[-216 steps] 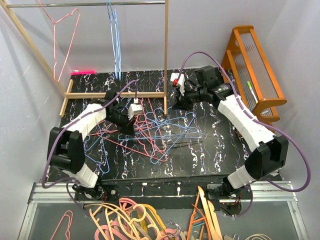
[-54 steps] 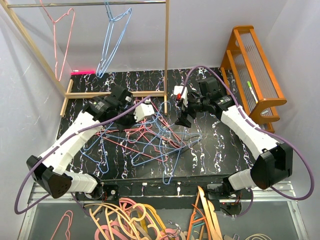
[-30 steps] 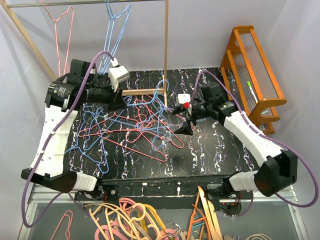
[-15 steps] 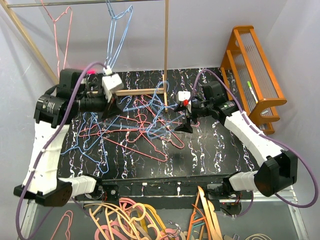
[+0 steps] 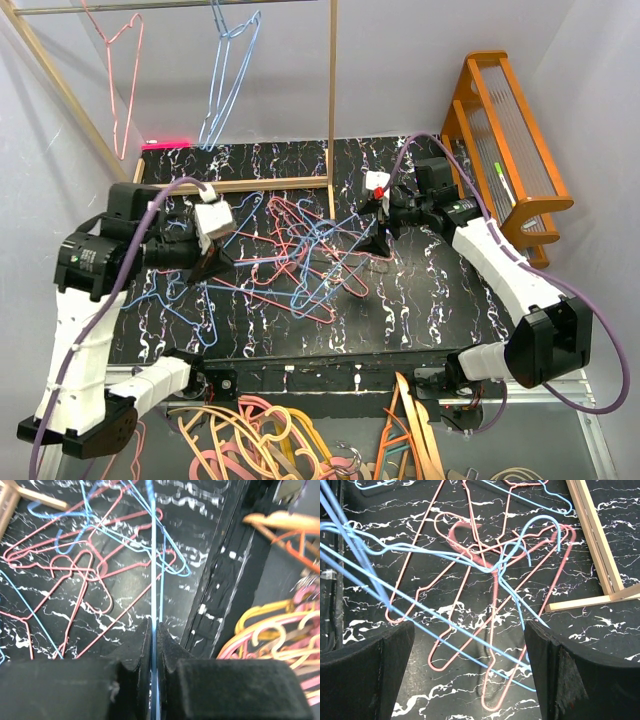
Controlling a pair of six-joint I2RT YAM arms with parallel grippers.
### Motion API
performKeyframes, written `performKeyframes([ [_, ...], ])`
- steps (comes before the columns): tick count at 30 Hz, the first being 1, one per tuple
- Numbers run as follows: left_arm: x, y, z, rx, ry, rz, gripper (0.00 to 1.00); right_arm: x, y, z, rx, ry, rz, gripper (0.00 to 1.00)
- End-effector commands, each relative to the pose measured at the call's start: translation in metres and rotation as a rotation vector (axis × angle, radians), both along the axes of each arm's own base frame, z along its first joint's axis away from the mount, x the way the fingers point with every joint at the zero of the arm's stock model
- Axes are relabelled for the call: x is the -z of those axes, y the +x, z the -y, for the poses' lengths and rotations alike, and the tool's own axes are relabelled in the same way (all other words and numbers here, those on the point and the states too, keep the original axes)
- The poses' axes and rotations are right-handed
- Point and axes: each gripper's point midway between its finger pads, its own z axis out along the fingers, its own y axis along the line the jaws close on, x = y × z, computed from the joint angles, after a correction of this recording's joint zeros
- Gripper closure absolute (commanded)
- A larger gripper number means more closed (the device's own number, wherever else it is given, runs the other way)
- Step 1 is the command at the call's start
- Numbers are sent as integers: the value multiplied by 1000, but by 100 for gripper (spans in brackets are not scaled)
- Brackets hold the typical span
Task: Organize the hangers
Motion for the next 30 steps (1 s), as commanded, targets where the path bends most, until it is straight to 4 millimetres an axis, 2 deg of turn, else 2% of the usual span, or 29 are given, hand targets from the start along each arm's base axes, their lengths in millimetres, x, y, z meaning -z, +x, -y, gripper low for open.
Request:
performKeyframes([
  [1, 35, -27, -15, 174, 116, 131, 100, -9, 9, -1, -29, -9, 101, 5],
  [3, 36, -19, -17, 162, 132, 211, 100, -2, 8, -3, -60, -27, 127, 4],
  [9, 42, -10, -10, 203, 117, 177, 100, 11, 28, -12, -61, -17, 110, 4],
  [13, 43, -8, -9, 219, 121, 215, 100, 40, 21, -33, -201, -62, 66, 4],
  [21, 42, -5, -9, 229, 125, 208, 100, 73, 56, -64, -277, -84, 134, 4],
  [26, 44, -1, -8, 226, 124, 209, 100, 102, 56, -76, -356, -121, 116, 4],
  [30, 45, 4, -6, 213, 117, 215, 100, 110, 53, -91, -375, -104, 100, 15],
])
